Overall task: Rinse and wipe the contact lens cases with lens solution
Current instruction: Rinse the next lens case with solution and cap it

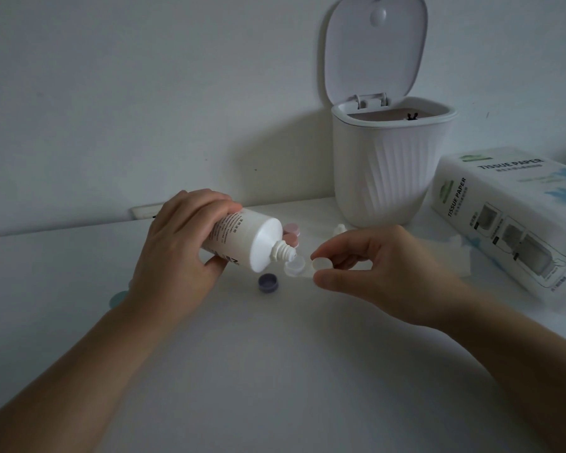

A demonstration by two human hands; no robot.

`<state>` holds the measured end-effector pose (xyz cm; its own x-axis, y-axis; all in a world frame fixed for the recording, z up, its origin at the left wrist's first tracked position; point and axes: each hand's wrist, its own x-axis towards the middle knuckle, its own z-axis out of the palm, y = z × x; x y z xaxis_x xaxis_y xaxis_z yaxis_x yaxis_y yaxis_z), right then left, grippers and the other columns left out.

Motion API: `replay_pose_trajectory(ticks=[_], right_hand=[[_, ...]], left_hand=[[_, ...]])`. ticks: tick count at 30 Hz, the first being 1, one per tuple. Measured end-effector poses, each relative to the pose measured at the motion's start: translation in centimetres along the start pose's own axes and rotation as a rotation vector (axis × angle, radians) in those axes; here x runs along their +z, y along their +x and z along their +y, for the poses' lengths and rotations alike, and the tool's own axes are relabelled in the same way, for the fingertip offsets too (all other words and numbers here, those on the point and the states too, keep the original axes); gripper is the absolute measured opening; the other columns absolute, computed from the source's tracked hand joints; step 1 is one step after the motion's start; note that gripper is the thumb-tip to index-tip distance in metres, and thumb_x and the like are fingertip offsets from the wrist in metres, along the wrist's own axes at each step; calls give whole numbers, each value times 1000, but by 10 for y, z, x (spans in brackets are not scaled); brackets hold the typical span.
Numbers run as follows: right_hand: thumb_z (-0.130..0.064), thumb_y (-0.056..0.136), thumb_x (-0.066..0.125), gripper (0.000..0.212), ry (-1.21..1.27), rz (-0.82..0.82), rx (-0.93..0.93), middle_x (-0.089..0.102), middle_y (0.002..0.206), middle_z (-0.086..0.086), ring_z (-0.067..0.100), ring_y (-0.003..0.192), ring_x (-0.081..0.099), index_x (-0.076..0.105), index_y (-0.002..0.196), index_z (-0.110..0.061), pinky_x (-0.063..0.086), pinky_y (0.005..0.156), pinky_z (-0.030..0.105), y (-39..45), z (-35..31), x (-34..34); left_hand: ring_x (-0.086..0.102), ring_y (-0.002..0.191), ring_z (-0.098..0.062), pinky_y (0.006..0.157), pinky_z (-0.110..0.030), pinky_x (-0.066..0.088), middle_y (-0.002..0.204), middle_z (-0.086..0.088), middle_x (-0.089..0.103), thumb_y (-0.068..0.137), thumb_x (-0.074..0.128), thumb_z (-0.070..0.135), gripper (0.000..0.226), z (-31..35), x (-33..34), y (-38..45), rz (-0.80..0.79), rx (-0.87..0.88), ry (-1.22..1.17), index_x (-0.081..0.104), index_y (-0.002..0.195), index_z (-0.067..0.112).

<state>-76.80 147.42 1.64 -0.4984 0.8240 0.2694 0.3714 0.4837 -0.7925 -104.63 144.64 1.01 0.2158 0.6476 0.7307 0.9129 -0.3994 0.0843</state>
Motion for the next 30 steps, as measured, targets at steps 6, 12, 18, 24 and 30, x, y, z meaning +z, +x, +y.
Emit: replay_pose_trajectory(ticks=[6, 12, 18, 24, 30], right_hand=[[-46, 73, 78, 29, -7, -8, 5, 73, 80, -19, 0, 78, 69, 78, 98, -32, 51, 73, 10, 0, 0, 0], [-47, 73, 76, 30, -15, -10, 3, 72, 80, -19, -1, 78, 68, 78, 99, -32, 51, 74, 11, 1, -1, 1], [-45, 74, 77, 28, -18, -18, 6, 74, 83, -17, 0, 79, 69, 78, 99, -33, 53, 76, 14, 0, -1, 1], [-45, 74, 77, 28, -8, -15, 9, 74, 84, -16, 1, 80, 69, 78, 99, -32, 55, 78, 18, 0, -1, 1], [-44, 74, 77, 26, 4, -15, 9, 75, 84, -14, 2, 78, 69, 78, 97, -33, 57, 79, 21, 0, -1, 1]], left_hand=[[55, 122, -33, 114, -45, 36, 125, -10, 64, 64, 85, -8, 59, 1, 0, 0, 10, -4, 22, 66, 118, 4], [55, 120, -33, 114, -47, 36, 123, -11, 65, 62, 85, -10, 58, 0, -1, 1, 21, 7, 28, 67, 116, 3], [55, 120, -33, 115, -41, 34, 123, -10, 65, 62, 85, -9, 58, -1, 0, 1, 25, 3, 30, 67, 116, 4], [54, 121, -32, 117, -37, 31, 124, -10, 64, 63, 83, -8, 58, -1, -1, 0, 29, 6, 27, 67, 117, 5], [57, 119, -35, 116, -40, 32, 123, -11, 65, 62, 83, -11, 58, 0, 0, 1, 34, 7, 27, 68, 116, 4]])
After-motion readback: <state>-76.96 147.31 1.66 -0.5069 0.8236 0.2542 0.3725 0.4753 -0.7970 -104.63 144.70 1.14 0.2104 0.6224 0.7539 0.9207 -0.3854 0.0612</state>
